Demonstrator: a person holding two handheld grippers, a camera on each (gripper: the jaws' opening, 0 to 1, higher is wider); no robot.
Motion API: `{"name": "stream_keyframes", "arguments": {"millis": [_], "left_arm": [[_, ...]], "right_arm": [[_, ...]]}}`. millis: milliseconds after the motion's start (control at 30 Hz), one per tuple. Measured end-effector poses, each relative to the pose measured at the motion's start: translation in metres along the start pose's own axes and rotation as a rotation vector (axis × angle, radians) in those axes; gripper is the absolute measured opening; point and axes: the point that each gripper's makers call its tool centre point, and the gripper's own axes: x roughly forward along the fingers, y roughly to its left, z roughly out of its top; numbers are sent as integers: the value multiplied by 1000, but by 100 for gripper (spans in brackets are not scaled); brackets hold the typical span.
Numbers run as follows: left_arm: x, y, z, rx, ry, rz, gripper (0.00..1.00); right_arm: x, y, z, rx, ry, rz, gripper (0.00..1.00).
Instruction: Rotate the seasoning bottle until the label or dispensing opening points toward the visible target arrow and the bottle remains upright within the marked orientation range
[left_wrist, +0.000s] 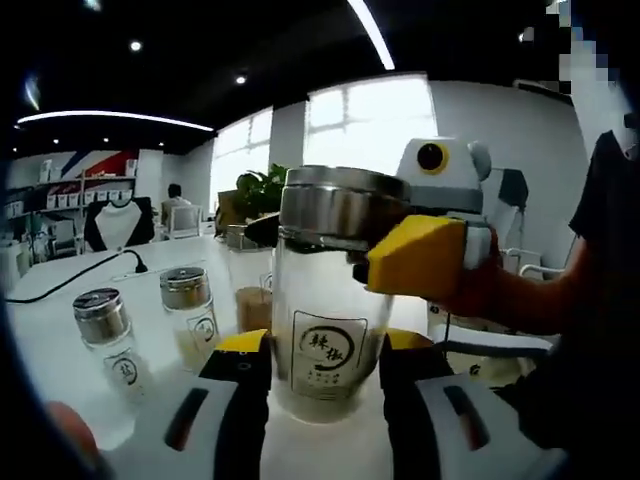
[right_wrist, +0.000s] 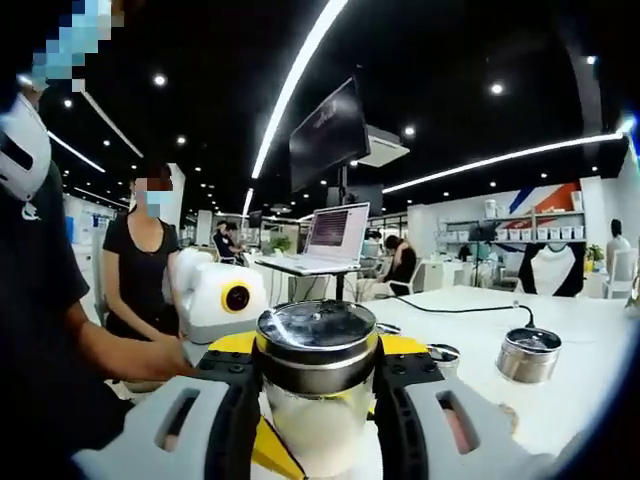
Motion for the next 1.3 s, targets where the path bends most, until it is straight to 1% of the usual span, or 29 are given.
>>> {"name": "stream_keyframes", "arguments": {"millis": [33, 100, 133, 167, 200, 267, 300, 333, 367, 400, 433, 533, 633, 667, 700, 733, 800, 833, 867, 900, 933, 967, 1033, 1067, 1100, 1167, 1200, 1267, 1300], "left_arm": [[0, -4, -1, -20, 8, -20, 45], [0, -3, -2, -23, 11, -13, 44], [0, -2, -1, -6, 12, 17, 44], [0, 1, 1, 0, 3, 39, 43], [0, 2, 4, -7, -11, 60, 43], [0, 9, 11, -1, -38, 135, 43], [0, 14, 12, 16, -35, 180, 43], [-2, 21, 11, 49, -19, 253, 43], [-4, 27, 10, 89, -5, 323, 43], [-5, 31, 9, 110, 4, 363, 42], [-6, 35, 9, 118, 3, 402, 42], [-8, 37, 11, 80, -33, 437, 42], [-7, 39, 9, 82, -19, 463, 43], [-6, 40, 6, 78, -9, 447, 43], [-3, 36, 2, 31, -3, 394, 43], [-5, 38, 3, 43, -10, 402, 43], [-4, 38, 1, 63, 14, 370, 43], [-5, 35, 2, 72, 10, 339, 43], [-4, 32, 4, 70, 2, 302, 43], [-5, 30, 4, 67, -2, 284, 43], [-5, 21, 7, 71, -24, 193, 43], [-6, 16, 9, 51, -39, 146, 43], [-9, 9, 13, 18, -77, 68, 44], [-10, 6, 15, 9, -85, 40, 44], [-10, 5, 15, 17, -84, 28, 45], [-8, -2, 13, 24, -76, -15, 45], [-7, -4, 11, 27, -70, -21, 45], [-6, -5, 9, 27, -57, -12, 44], [-6, -4, 9, 26, -49, 9, 44]], "right_arm": [[0, 1, -1, 9, 3, 6, 42], [1, 0, -2, 25, 5, 1, 42], [2, -1, -2, 27, 4, -4, 42], [2, -3, 0, 40, -11, -19, 42], [3, -6, 4, 52, -33, -41, 43], [3, -16, 8, 78, -63, -103, 43], [4, -20, 9, 82, -65, -130, 43], [5, -27, 6, 90, -52, -177, 43], [5, -31, 3, 86, -36, -206, 42], [5, -33, 0, 84, -29, -232, 42], [7, -32, -1, 91, -39, -233, 42], [9, -34, 1, 103, -57, -268, 41], [9, -36, -2, 118, -47, -307, 40], [7, -39, -5, 148, -41, -327, 40], [6, -40, -8, 143, -27, -336, 40], [7, -36, -6, 103, -31, -301, 40], [9, -29, -8, 26, 11, -254, 40], [9, -25, -6, -3, 13, -228, 40], [9, -22, -5, -14, 10, -206, 40], [8, -18, -3, -16, 8, -166, 39], [7, -15, -2, -15, 0, -141, 39], [6, -15, -1, -13, -3, -132, 39], [2, -6, 4, 45, -39, -49, 39], [1, -5, 6, 43, -52, -34, 39], [0, 0, 8, 32, -56, 3, 39], [0, 6, 6, 10, -37, 32, 39], [0, 8, 4, -1, -27, 47, 39], [2, 9, 2, -10, -16, 45, 40], [2, 8, 2, -7, -16, 42, 40]]}}
